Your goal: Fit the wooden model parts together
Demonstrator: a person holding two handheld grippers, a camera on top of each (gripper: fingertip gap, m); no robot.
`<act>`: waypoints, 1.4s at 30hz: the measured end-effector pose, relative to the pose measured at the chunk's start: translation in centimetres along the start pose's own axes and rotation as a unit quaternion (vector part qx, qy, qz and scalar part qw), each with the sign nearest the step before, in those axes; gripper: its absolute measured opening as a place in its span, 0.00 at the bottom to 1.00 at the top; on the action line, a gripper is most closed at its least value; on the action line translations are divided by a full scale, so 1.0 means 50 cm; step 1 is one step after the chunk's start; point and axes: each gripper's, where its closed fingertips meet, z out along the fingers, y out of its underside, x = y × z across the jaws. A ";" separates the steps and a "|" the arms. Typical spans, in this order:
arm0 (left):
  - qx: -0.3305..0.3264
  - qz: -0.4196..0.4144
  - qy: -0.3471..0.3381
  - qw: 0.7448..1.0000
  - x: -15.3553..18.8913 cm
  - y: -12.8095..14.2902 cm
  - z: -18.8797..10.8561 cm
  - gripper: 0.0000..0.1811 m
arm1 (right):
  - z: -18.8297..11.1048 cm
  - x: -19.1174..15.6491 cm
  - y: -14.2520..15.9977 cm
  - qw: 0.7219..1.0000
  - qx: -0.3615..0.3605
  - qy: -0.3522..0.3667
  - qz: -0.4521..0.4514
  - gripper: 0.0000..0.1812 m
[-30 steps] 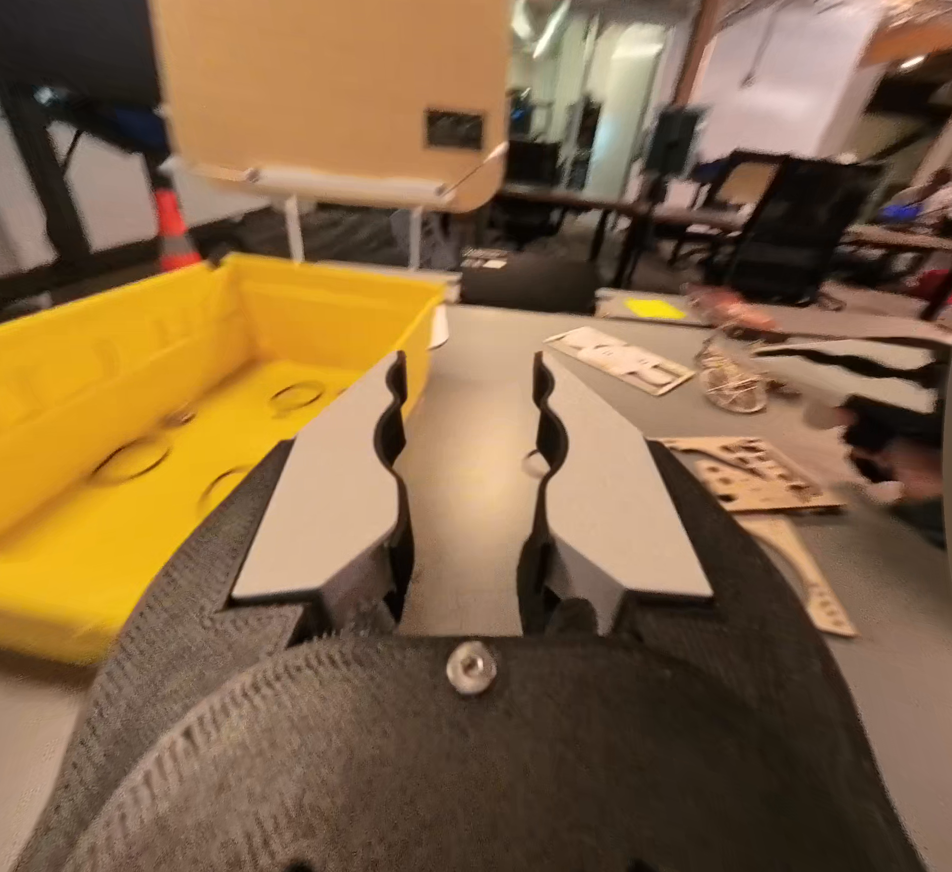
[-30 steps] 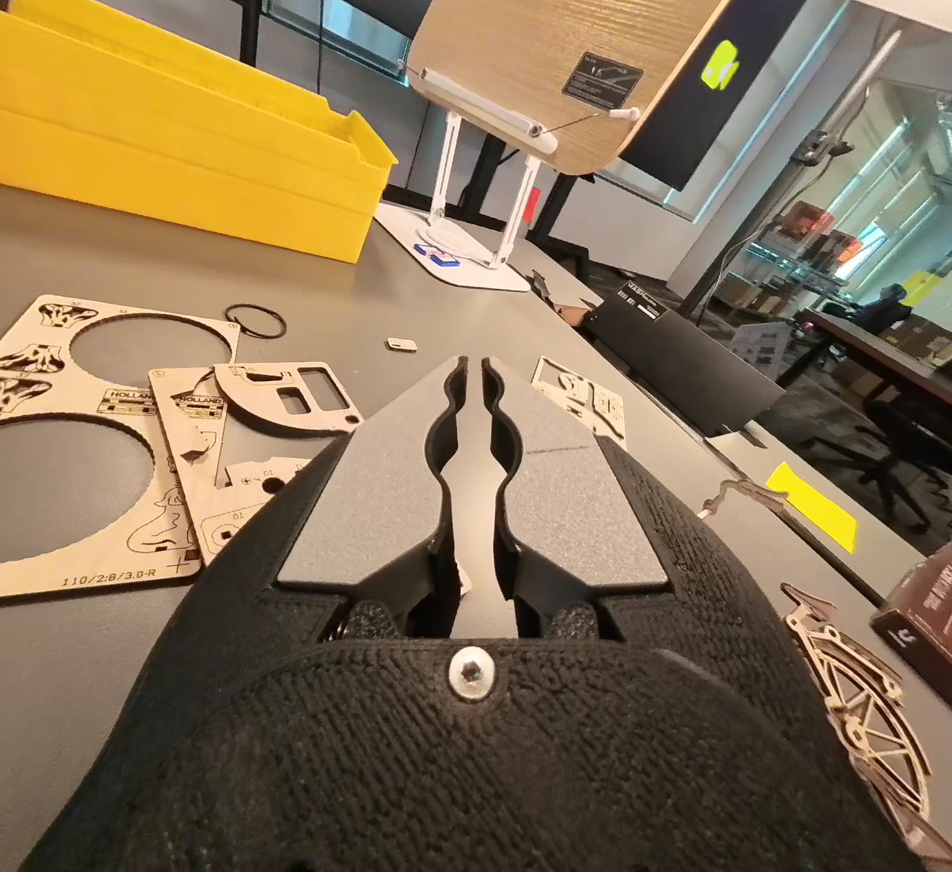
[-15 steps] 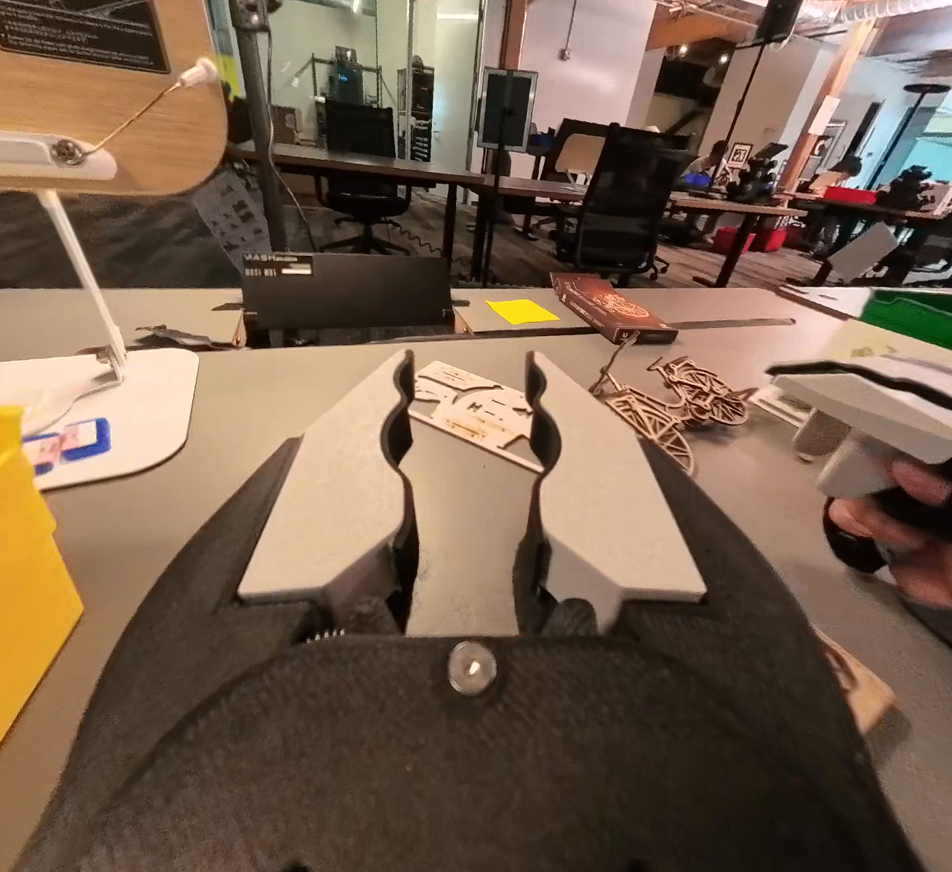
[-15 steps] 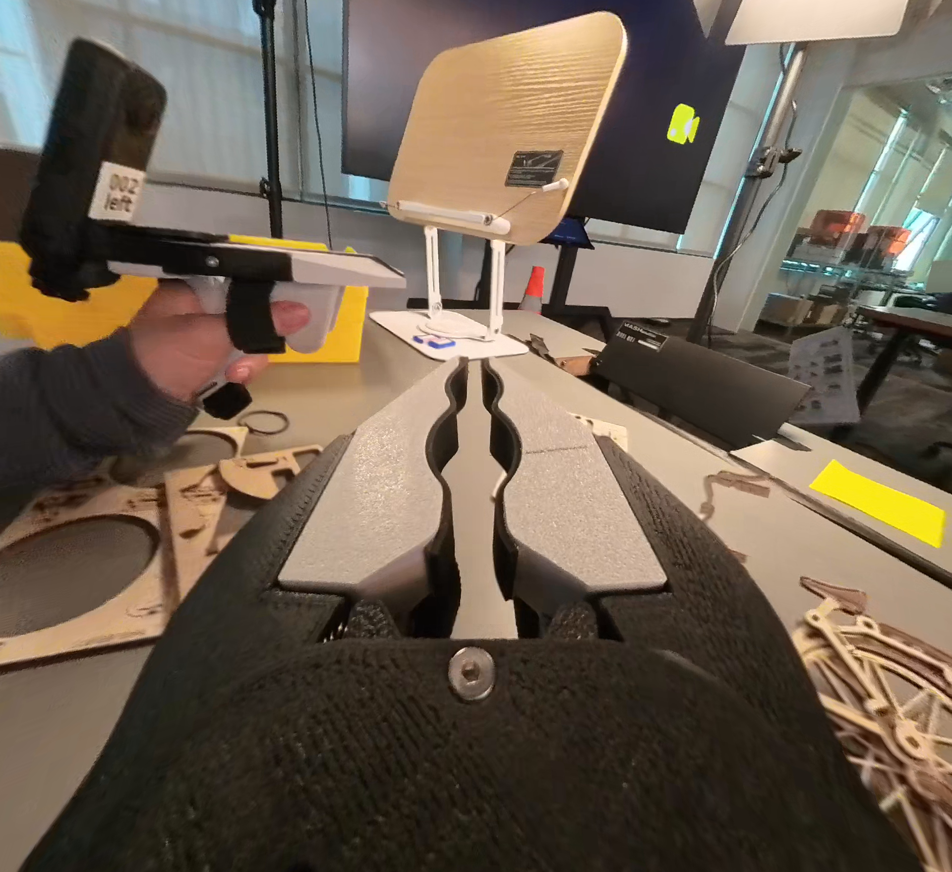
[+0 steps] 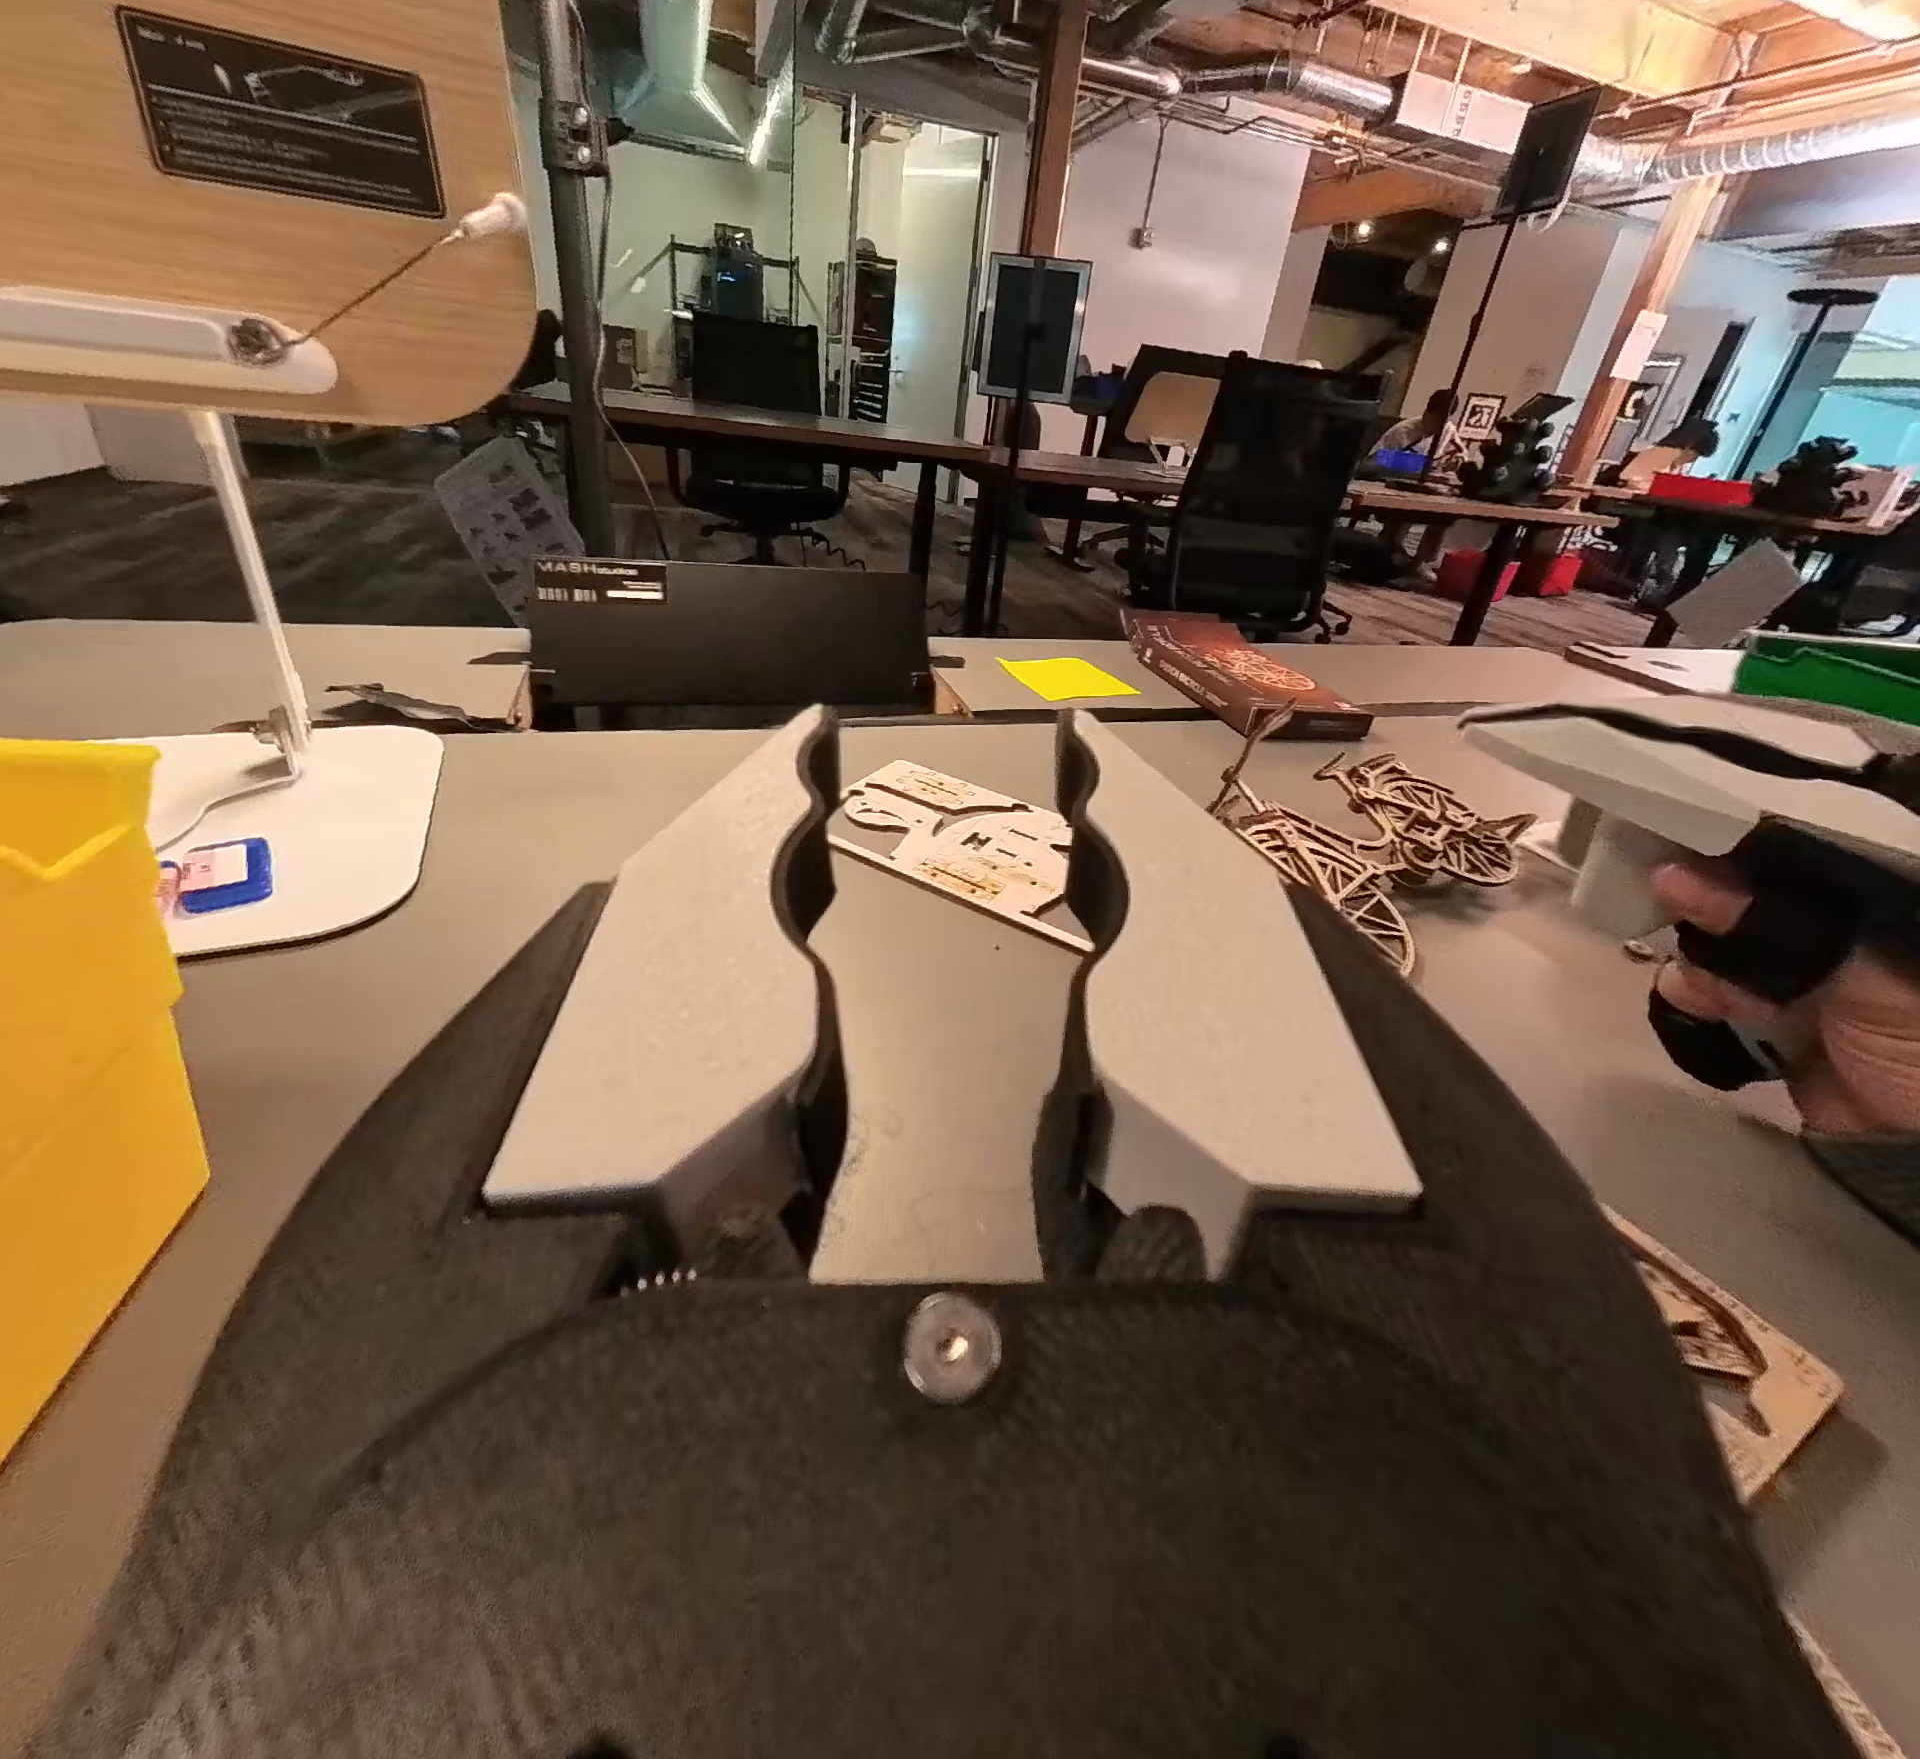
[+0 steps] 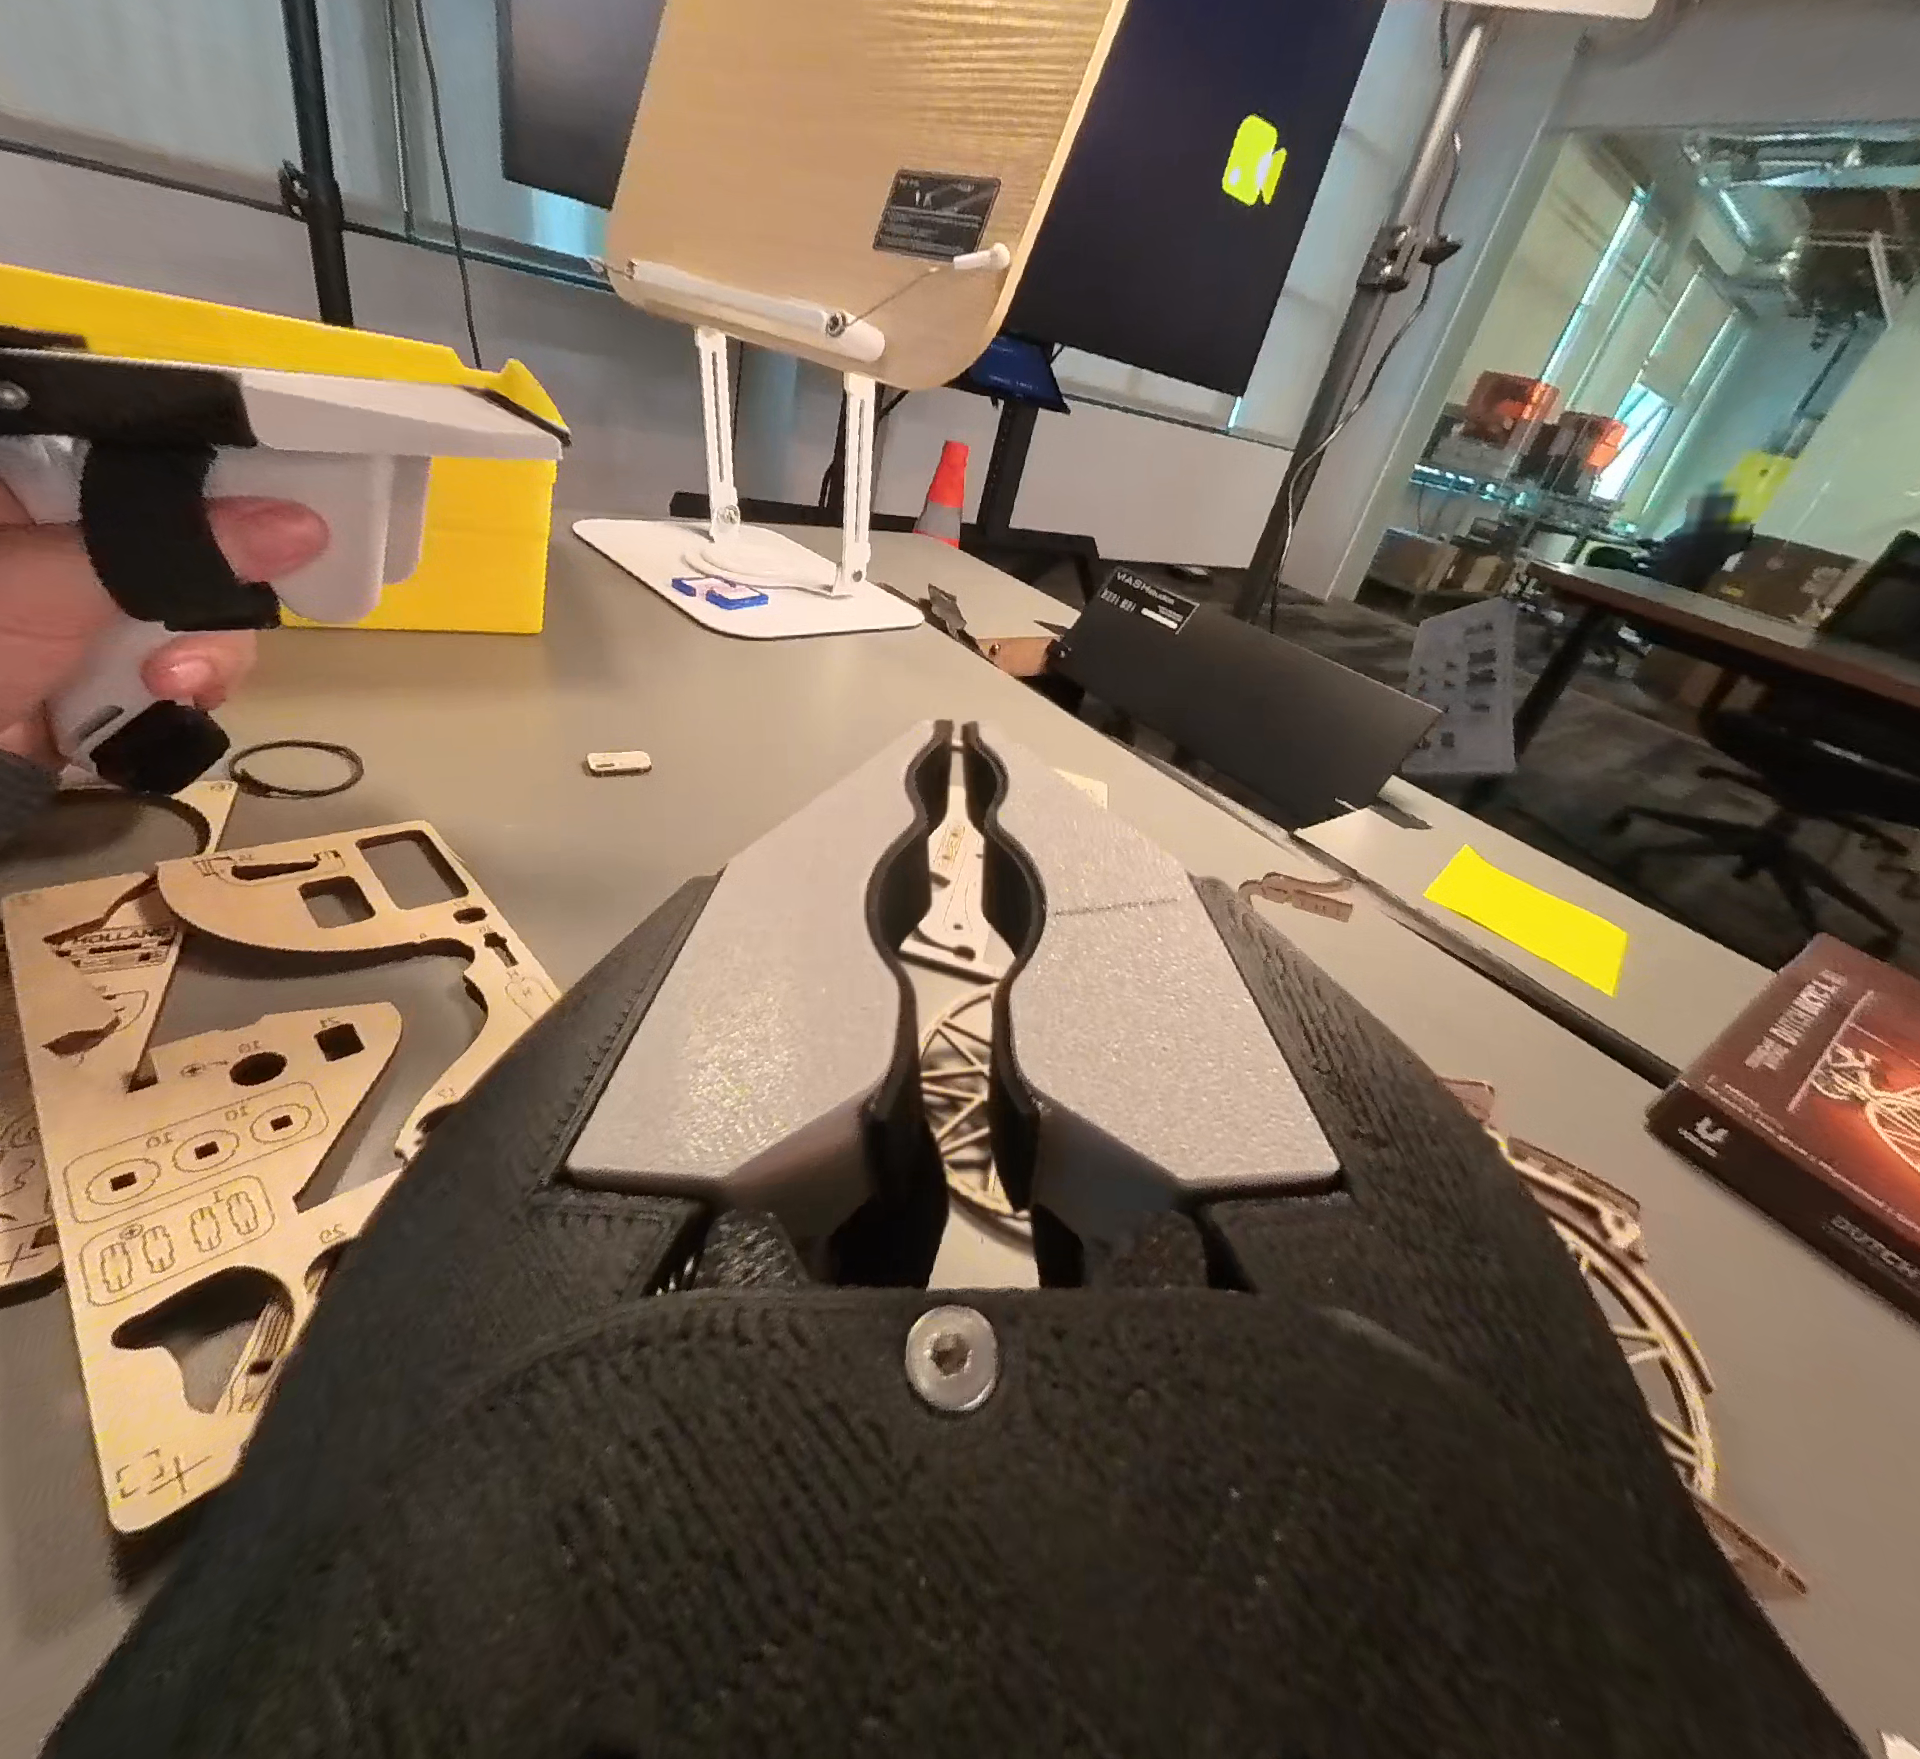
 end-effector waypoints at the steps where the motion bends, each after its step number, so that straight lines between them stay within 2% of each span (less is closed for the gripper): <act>1: 0.000 -0.008 0.004 1.000 0.000 0.001 0.000 0.21 | -0.001 0.000 -0.002 1.000 0.004 -0.001 0.001 0.00; 12: 0.001 -0.014 0.015 1.000 0.003 0.001 0.000 0.14 | 0.002 -0.012 -0.008 1.000 0.013 -0.012 -0.013 0.00; 19: 0.001 0.000 0.031 1.000 0.017 0.000 -0.001 0.07 | -0.004 0.014 -0.010 1.000 0.023 0.011 0.017 0.02; 25: 0.003 0.010 0.035 0.999 0.022 -0.003 -0.002 0.00 | -0.002 0.007 -0.007 1.000 0.018 0.002 0.009 0.00; 34: 0.006 0.032 0.025 0.999 0.023 -0.006 -0.003 0.03 | -0.001 0.007 -0.006 1.000 0.016 0.008 0.000 0.00; 39: -0.002 0.029 0.035 0.999 0.028 -0.002 -0.002 0.00 | 0.003 0.003 0.001 1.000 0.006 0.005 -0.008 0.00; 40: -0.002 0.031 0.027 0.999 0.024 -0.002 -0.002 0.00 | 0.003 0.003 0.000 1.000 0.007 0.006 -0.009 0.03; 41: 0.000 0.035 0.019 0.999 0.019 -0.003 -0.002 0.03 | 0.003 0.003 0.000 1.000 0.007 0.007 -0.010 0.04; 42: 0.003 0.038 0.011 0.999 0.015 -0.005 -0.003 0.05 | 0.003 0.002 -0.001 1.000 0.008 0.007 -0.012 0.01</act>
